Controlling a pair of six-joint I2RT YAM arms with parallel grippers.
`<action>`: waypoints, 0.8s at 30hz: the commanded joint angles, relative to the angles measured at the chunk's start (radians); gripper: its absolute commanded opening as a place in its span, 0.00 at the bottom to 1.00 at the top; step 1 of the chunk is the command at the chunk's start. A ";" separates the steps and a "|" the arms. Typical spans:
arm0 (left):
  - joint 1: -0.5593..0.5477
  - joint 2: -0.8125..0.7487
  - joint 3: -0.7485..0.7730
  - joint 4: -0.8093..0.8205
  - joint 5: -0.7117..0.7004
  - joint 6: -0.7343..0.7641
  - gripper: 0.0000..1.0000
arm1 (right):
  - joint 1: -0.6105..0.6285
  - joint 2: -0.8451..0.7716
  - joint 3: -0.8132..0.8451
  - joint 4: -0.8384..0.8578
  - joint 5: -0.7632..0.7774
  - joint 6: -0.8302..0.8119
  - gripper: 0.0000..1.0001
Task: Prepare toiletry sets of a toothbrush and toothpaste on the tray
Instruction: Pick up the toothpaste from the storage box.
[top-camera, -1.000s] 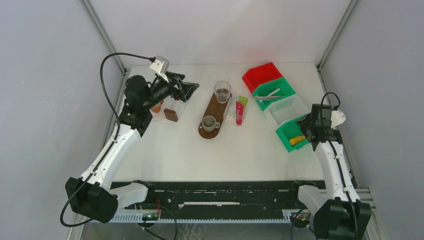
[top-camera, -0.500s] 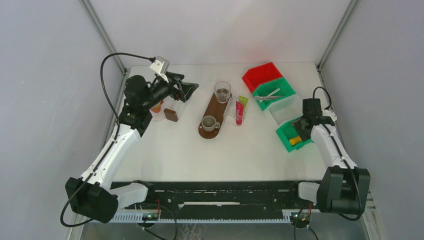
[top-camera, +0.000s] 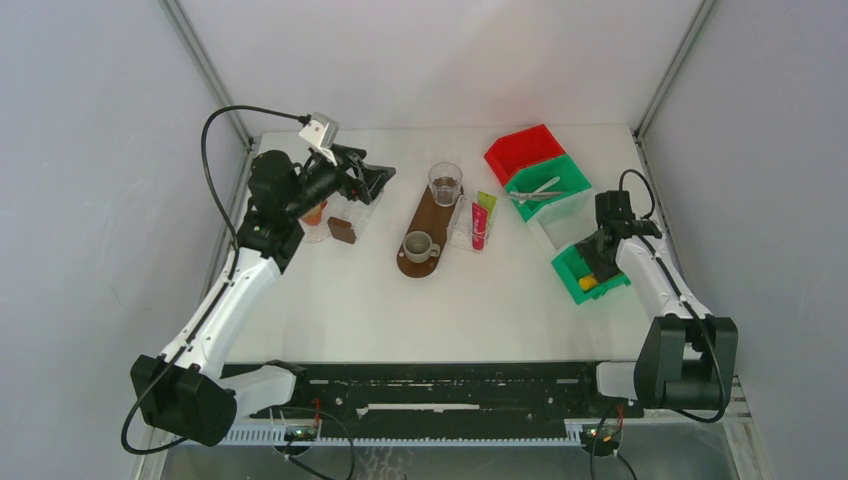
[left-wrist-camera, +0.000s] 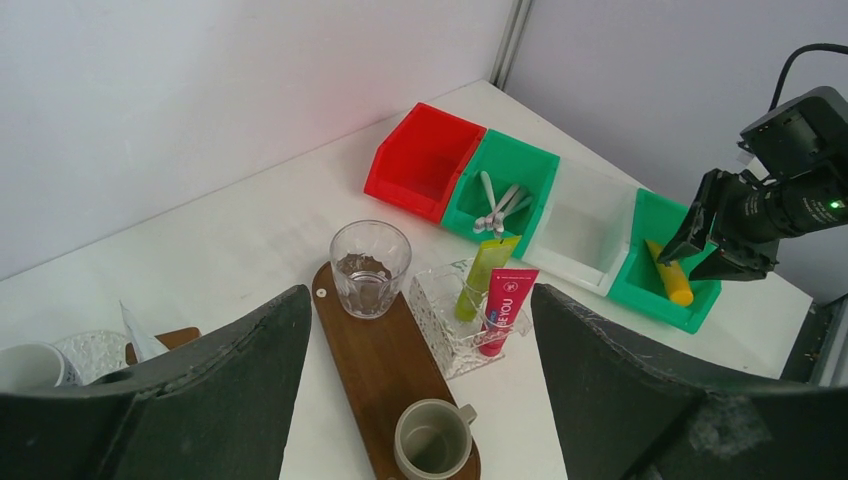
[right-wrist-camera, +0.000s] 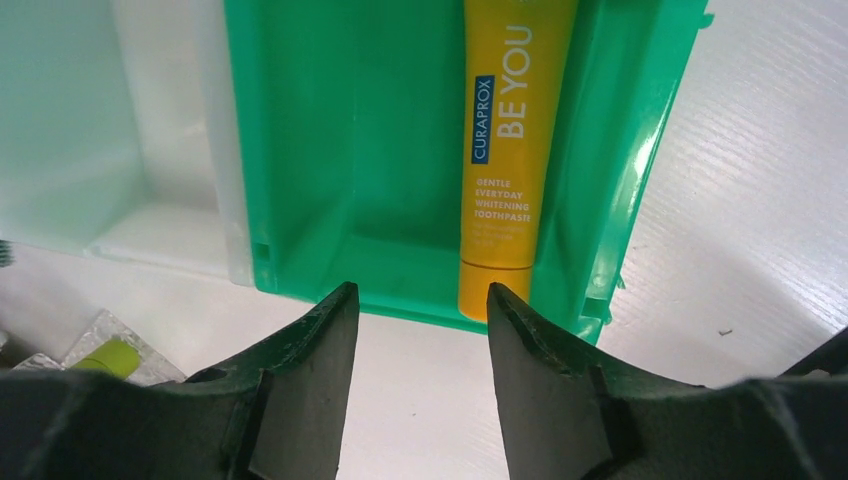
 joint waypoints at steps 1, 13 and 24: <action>0.007 -0.022 0.023 0.013 -0.009 0.019 0.85 | 0.008 0.017 0.035 -0.035 0.032 0.035 0.58; 0.012 -0.023 0.023 0.010 -0.006 0.020 0.85 | -0.006 0.121 0.077 -0.047 0.029 0.034 0.59; 0.016 -0.020 0.025 0.009 -0.006 0.019 0.85 | -0.008 0.171 0.072 -0.012 0.012 0.050 0.56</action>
